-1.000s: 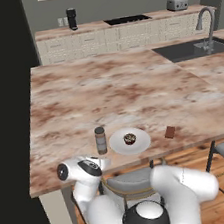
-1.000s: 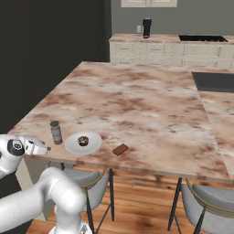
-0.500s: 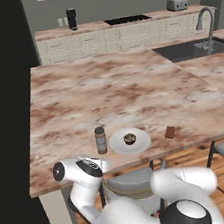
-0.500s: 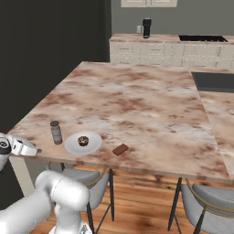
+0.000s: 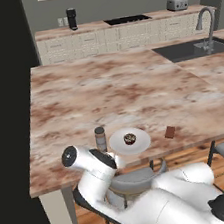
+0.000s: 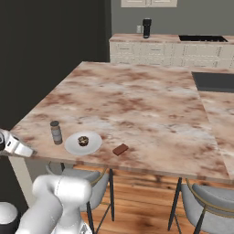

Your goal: Take the cinnamon bottle from the cabinet and place it on the dining table, next to the plate with the cupcake. Then take the chocolate from the dining counter and place it on the cupcake plate.

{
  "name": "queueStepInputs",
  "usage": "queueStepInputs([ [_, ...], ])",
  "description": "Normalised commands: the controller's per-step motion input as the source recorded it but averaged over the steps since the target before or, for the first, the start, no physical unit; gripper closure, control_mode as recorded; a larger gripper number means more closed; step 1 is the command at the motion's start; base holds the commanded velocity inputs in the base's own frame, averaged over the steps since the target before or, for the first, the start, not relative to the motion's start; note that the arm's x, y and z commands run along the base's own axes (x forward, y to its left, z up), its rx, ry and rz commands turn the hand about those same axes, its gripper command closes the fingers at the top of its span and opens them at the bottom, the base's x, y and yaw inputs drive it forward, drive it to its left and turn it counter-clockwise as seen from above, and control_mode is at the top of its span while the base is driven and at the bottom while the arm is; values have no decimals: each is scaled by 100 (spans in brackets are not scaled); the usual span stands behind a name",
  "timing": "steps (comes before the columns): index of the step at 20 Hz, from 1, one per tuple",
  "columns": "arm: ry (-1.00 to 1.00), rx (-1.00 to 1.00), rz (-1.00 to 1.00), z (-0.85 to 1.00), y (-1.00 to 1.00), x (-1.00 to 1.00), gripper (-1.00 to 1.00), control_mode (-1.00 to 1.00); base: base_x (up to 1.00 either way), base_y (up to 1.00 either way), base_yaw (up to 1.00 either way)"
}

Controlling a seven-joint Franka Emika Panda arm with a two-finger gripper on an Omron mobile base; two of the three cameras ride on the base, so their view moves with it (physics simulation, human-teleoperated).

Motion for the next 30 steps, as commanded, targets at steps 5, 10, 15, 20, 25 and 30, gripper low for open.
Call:
queueStepInputs([
  [5,13,19,-5,46,-47,-37,-100,-100,0,0,0],
  [10,17,21,-11,43,-64,-19,-100,-100,0,0,0],
  [15,17,15,-15,45,-62,-8,-100,-100,0,0,0],
  [20,16,5,-12,29,-67,-4,-100,-100,0,0,0],
  [25,20,4,-10,24,-66,0,-100,-100,0,0,0],
  [30,8,0,0,17,-71,0,-100,-100,0,0,0],
])
